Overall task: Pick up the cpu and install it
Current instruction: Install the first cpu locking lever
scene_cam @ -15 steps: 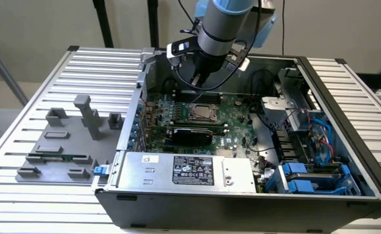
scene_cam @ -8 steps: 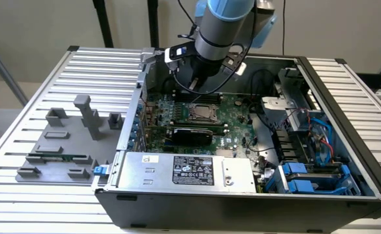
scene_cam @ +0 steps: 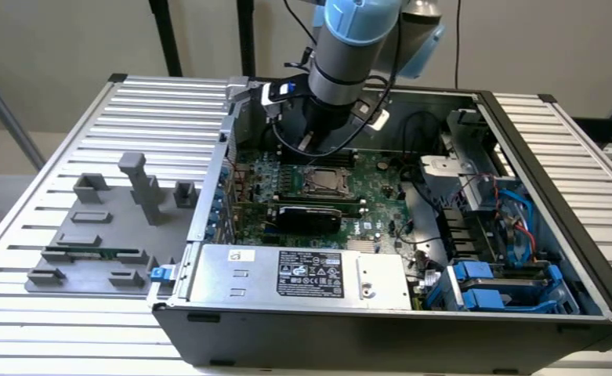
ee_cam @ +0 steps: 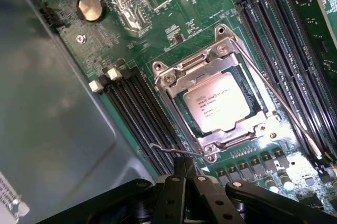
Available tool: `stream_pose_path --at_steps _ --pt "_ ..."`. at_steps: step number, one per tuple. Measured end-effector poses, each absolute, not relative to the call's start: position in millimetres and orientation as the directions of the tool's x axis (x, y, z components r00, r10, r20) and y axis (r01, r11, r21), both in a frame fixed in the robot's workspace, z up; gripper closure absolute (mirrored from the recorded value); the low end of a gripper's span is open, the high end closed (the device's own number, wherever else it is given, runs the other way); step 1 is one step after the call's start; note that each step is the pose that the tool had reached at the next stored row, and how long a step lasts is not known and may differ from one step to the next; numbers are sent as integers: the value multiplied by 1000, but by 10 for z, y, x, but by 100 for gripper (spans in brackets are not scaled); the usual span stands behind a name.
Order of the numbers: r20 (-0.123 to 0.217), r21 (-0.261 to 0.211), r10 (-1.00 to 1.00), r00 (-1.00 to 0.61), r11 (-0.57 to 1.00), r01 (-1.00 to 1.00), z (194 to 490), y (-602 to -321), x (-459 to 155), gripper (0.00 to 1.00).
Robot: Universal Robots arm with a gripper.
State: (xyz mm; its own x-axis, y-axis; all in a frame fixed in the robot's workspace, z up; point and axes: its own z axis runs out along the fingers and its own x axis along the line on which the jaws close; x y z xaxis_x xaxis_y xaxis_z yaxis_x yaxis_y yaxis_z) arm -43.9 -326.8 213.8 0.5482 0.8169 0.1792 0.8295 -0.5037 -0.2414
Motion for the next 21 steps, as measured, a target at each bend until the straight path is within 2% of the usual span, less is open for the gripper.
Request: stream_pose_path --at_steps 6,13,21 --pt "164 -244 800 578 -535 809 2123 -3268 -439 89" --pt "120 -243 804 582 -544 803 2114 -3249 -436 89" --pt "107 -252 804 584 -547 798 2096 -3198 -419 89"
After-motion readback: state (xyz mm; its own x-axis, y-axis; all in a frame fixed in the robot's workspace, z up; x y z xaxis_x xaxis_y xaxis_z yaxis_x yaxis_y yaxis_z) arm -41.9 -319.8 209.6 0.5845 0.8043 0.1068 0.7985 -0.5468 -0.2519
